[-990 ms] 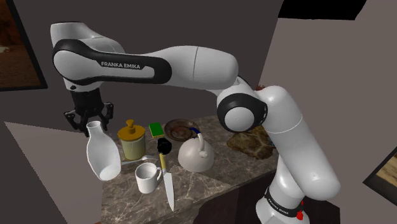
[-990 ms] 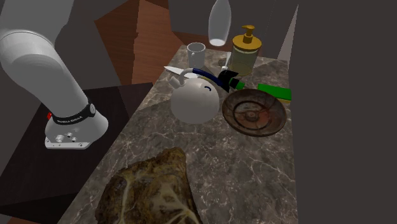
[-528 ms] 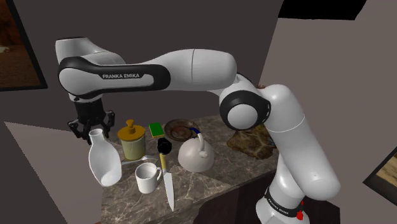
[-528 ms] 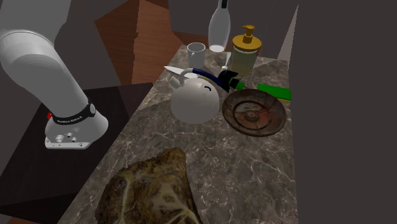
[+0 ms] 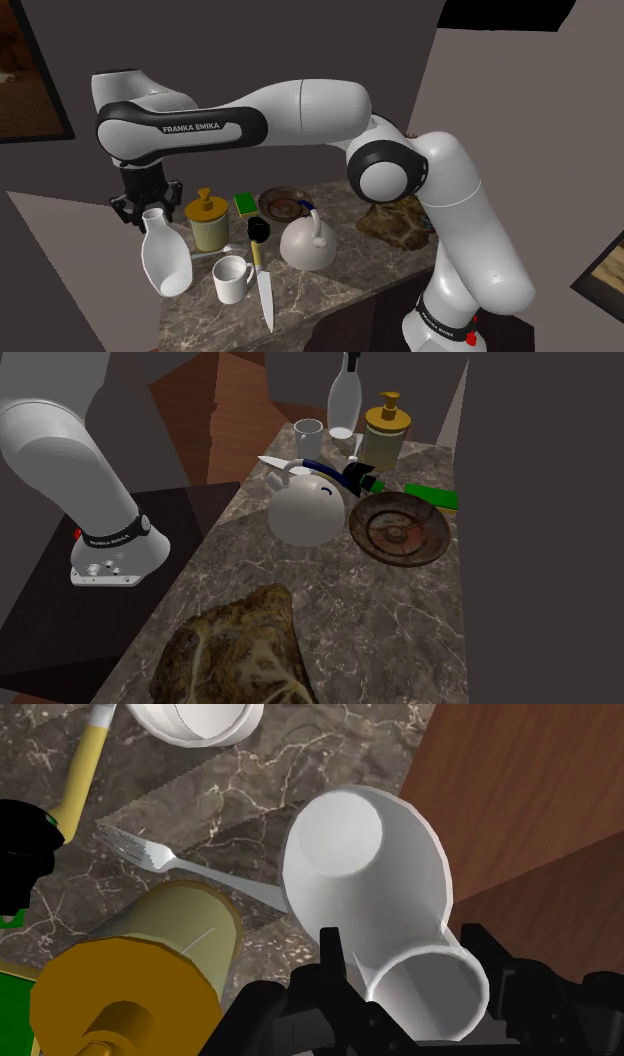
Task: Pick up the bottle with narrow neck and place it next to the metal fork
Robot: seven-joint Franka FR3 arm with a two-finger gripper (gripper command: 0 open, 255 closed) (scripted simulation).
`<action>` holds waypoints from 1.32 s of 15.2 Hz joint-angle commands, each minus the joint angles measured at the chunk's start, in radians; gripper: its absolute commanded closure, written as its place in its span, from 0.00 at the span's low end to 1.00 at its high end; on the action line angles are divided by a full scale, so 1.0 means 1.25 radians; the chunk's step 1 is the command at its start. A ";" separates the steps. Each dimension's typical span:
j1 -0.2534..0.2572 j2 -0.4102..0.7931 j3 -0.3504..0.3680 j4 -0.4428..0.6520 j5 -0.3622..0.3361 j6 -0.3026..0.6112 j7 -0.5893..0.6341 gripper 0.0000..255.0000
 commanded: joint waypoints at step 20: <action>-0.003 0.031 0.000 0.155 0.000 -0.123 0.002 0.00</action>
